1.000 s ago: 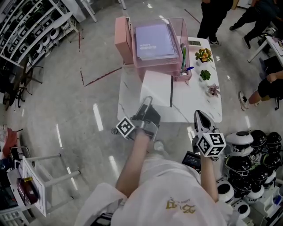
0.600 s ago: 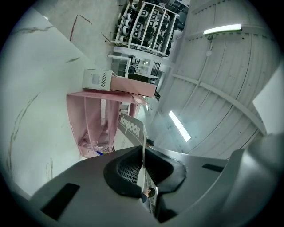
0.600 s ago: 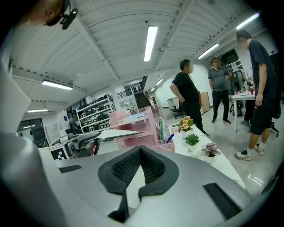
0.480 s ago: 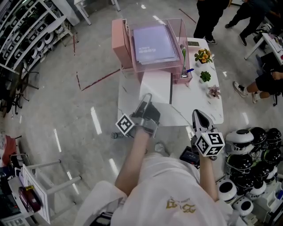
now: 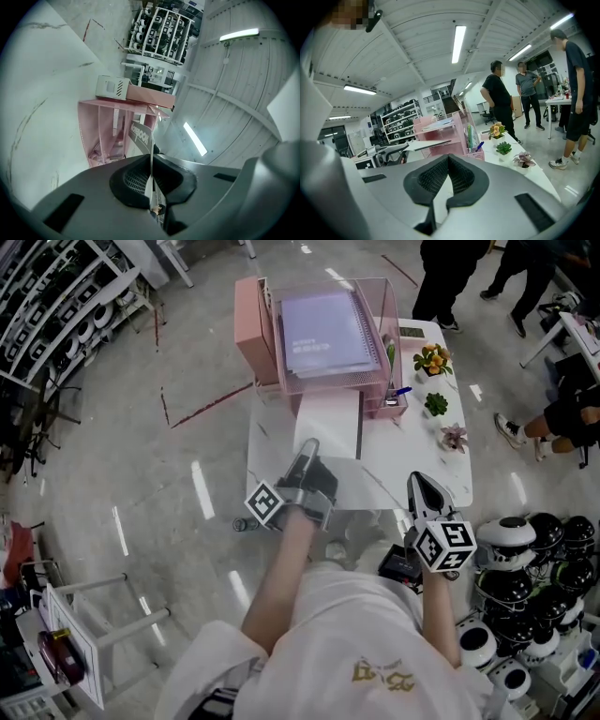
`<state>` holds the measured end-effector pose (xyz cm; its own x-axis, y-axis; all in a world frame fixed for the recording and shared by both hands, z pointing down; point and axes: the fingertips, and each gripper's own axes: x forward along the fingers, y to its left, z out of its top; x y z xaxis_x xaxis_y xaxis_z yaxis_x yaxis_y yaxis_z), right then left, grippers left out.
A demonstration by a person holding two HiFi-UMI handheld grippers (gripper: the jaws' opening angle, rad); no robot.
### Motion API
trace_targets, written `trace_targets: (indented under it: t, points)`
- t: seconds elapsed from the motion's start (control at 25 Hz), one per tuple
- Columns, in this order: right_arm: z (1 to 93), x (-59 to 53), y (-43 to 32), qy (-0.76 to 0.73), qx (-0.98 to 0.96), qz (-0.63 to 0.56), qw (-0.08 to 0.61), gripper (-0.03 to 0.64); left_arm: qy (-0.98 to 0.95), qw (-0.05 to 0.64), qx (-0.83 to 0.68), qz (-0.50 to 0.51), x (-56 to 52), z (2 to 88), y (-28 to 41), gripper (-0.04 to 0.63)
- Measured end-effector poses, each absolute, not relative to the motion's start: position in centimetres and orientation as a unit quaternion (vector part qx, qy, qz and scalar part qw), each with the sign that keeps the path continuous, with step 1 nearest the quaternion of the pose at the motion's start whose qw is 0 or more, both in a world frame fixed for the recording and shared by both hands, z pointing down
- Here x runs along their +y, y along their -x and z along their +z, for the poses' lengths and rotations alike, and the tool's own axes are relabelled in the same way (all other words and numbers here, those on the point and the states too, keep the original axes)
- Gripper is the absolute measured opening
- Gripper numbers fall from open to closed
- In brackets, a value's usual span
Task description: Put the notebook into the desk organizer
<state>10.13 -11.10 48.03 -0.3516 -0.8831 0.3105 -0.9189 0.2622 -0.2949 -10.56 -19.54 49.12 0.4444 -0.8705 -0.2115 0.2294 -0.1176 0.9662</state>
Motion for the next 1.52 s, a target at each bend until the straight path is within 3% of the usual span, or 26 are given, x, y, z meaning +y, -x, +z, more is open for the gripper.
trace_targets:
  t: [1.52]
  points:
    - [52.8,-19.6,-10.0,-0.523,-0.807,0.259,0.09,0.009,-0.56,0.603,-0.36,-0.44,-25.0,54.1,10.4,0.025]
